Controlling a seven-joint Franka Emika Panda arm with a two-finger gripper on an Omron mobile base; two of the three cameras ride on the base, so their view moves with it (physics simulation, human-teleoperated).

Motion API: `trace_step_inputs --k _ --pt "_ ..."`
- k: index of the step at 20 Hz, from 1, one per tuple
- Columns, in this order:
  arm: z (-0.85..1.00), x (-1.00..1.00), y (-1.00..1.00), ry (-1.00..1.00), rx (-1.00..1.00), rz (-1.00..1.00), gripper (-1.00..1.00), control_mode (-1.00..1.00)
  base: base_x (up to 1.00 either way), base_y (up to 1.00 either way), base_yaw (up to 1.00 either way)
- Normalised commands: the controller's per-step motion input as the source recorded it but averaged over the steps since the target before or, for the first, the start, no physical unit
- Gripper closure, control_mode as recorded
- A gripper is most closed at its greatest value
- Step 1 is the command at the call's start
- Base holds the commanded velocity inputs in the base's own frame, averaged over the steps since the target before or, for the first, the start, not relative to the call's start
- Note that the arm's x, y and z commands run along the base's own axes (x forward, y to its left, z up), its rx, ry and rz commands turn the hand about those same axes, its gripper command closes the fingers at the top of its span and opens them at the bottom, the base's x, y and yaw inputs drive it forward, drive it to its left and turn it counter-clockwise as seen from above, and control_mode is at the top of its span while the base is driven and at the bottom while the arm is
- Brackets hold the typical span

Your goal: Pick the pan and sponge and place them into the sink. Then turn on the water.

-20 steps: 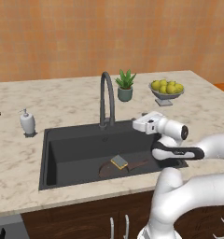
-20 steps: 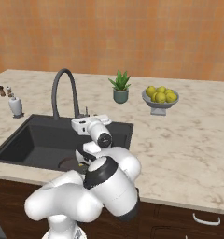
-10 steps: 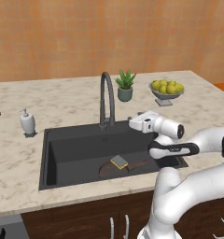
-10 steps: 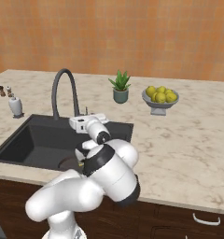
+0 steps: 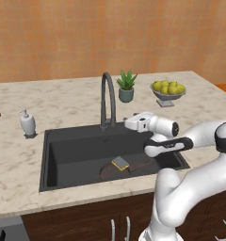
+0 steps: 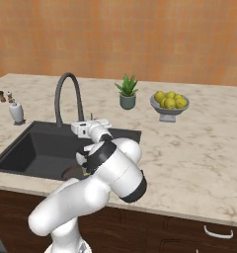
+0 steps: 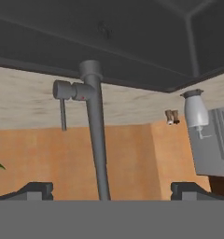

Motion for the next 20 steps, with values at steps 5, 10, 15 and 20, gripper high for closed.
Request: trace_step_inputs --k 5,10,15,20 --pt "-0.29 0.27 0.0 0.0 0.0 0.0 -1.0 -1.0 0.0 0.0 0.0" --pt "-0.21 0.25 0.06 -0.01 0.0 0.0 -1.0 -1.0 0.0 0.0 0.0" --pt "-0.1 0.3 0.0 -0.03 0.01 0.0 -1.0 -1.0 0.0 0.0 0.0" --pt "-0.07 0.31 0.0 -0.01 0.0 0.0 -1.0 -1.0 0.0 0.0 0.0"
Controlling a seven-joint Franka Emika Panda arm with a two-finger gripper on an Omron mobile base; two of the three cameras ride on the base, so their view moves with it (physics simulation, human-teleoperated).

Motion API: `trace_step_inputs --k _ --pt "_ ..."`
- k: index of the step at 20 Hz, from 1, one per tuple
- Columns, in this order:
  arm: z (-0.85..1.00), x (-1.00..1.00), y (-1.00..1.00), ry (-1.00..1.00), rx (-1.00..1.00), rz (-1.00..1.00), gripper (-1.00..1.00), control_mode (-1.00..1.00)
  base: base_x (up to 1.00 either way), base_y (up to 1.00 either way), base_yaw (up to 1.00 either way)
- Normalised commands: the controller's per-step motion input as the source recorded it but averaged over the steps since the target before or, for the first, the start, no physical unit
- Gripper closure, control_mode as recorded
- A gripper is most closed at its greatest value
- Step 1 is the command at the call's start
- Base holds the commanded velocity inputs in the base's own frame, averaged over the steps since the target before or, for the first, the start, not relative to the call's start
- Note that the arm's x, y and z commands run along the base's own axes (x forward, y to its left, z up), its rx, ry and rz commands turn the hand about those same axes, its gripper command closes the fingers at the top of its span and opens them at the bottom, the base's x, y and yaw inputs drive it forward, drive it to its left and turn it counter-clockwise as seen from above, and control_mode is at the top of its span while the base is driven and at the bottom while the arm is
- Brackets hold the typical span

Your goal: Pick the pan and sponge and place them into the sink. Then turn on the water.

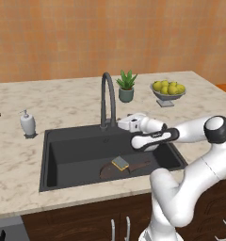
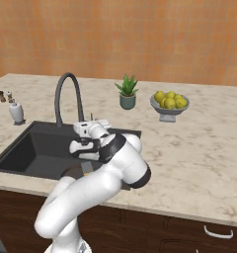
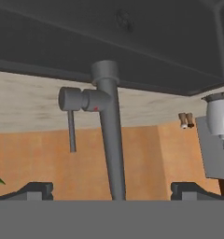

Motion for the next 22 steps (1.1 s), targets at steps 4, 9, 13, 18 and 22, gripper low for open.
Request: trace_step_inputs --k 4,9,13,18,22 --pt "-0.04 0.24 0.0 0.0 0.0 0.0 -1.0 -1.0 0.0 0.0 0.0" --pt "-0.04 0.29 0.0 0.0 0.0 0.0 -1.0 -1.0 0.0 0.0 0.0" --pt "-0.01 0.34 0.0 0.0 0.0 0.0 -1.0 -1.0 0.0 0.0 0.0" --pt "-0.07 0.24 0.0 0.0 0.0 0.0 -1.0 -1.0 0.0 0.0 0.0" --pt "-0.16 0.18 0.0 0.0 0.0 0.0 -1.0 -1.0 0.0 0.0 0.0"
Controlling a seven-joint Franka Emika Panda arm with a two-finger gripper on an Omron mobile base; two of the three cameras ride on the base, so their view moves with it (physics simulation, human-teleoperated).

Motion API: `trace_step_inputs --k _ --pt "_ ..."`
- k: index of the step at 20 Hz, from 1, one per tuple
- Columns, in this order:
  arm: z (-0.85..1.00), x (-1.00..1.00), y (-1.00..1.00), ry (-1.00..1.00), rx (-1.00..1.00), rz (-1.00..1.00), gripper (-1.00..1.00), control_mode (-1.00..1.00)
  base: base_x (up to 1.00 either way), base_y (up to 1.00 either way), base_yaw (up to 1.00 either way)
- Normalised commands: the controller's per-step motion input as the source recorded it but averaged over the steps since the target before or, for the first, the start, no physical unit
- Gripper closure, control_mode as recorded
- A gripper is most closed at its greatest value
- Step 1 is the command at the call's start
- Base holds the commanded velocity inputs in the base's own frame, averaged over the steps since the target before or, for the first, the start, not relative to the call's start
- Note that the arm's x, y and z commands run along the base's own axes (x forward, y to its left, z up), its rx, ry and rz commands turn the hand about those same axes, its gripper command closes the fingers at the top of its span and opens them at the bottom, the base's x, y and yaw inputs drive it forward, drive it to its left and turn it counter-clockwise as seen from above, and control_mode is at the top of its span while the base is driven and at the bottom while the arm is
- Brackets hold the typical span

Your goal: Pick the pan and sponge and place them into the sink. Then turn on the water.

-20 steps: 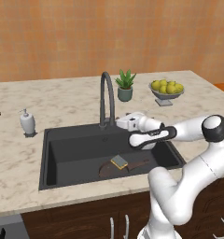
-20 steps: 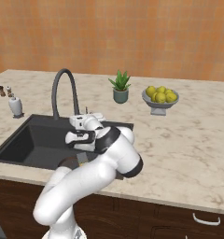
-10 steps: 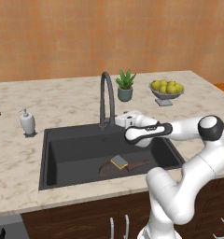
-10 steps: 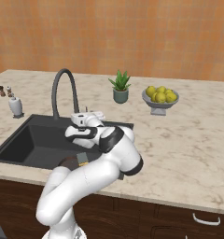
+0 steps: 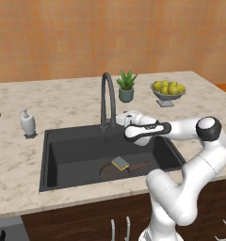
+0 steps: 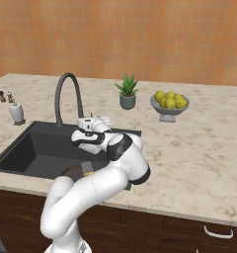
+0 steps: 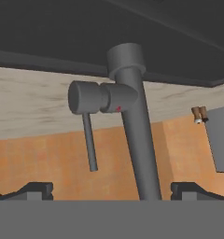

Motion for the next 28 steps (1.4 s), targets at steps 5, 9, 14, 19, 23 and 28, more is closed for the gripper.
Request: trace_step_inputs --k 5,9,14,19,23,28 --pt "-0.3 0.15 0.0 0.0 0.0 0.0 -1.0 -1.0 0.0 0.0 0.0" --pt "-0.33 0.24 0.02 0.0 0.0 0.0 -1.0 -1.0 0.0 0.0 0.0" --pt "-0.31 0.32 0.1 0.0 0.0 0.0 -1.0 -1.0 0.0 0.0 0.0" --pt "-0.15 0.25 0.17 0.0 0.0 0.0 -1.0 -1.0 0.0 0.0 0.0" --pt "-0.11 0.38 0.07 -0.06 0.0 0.0 -1.0 -1.0 0.0 0.0 0.0" --pt "-0.08 0.4 0.0 -0.06 0.0 0.0 -1.0 -1.0 0.0 0.0 0.0"
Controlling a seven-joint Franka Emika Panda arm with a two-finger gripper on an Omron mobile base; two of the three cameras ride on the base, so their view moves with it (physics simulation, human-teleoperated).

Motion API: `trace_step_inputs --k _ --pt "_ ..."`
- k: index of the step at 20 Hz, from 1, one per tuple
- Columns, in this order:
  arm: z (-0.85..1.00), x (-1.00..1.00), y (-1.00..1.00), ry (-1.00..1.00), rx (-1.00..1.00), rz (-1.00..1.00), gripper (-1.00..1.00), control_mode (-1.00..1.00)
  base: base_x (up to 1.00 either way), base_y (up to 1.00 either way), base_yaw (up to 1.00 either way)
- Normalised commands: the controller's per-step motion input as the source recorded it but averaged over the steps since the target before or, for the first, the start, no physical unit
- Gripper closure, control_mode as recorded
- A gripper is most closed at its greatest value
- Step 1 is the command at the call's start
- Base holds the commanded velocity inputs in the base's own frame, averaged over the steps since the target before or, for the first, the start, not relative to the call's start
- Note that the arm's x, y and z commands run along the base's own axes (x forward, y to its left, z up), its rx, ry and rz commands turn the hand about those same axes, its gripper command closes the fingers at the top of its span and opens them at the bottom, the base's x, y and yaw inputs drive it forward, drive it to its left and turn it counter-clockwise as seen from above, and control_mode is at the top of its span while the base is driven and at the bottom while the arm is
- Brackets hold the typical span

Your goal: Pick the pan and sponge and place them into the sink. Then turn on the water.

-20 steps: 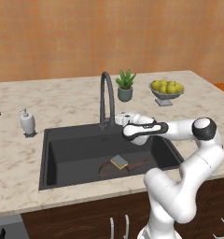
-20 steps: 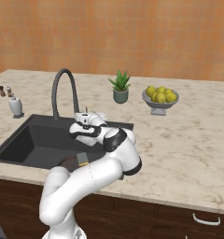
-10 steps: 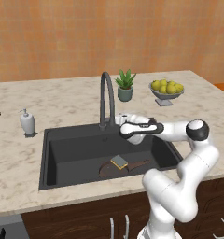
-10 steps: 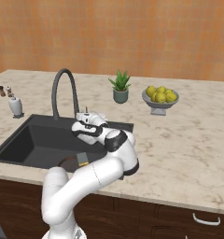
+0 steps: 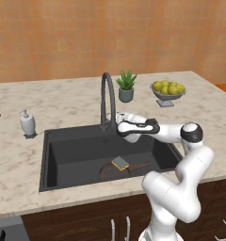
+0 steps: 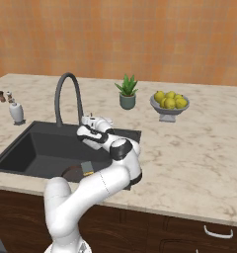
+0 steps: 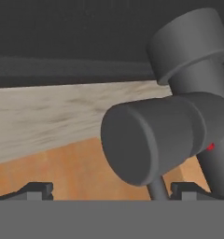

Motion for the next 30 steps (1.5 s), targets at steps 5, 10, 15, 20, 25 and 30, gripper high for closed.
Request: trace_step_inputs --k 5,10,15,20,25,30 --pt "-0.02 0.07 0.0 -0.01 0.0 0.0 -1.0 -1.0 0.0 0.0 0.0" --pt "0.0 0.12 -0.01 0.0 0.0 0.0 -1.0 -1.0 0.0 0.0 0.0" --pt "0.0 0.09 -0.15 0.0 0.0 0.0 -1.0 -1.0 0.0 0.0 0.0" --pt "0.0 0.0 -0.45 0.0 0.0 0.0 -1.0 -1.0 0.0 0.0 0.0" --pt "0.0 0.05 -0.52 0.0 0.0 0.0 -1.0 -1.0 0.0 0.0 0.0" --pt "0.0 0.24 -0.23 0.0 0.0 0.0 -1.0 -1.0 0.0 0.0 0.0"
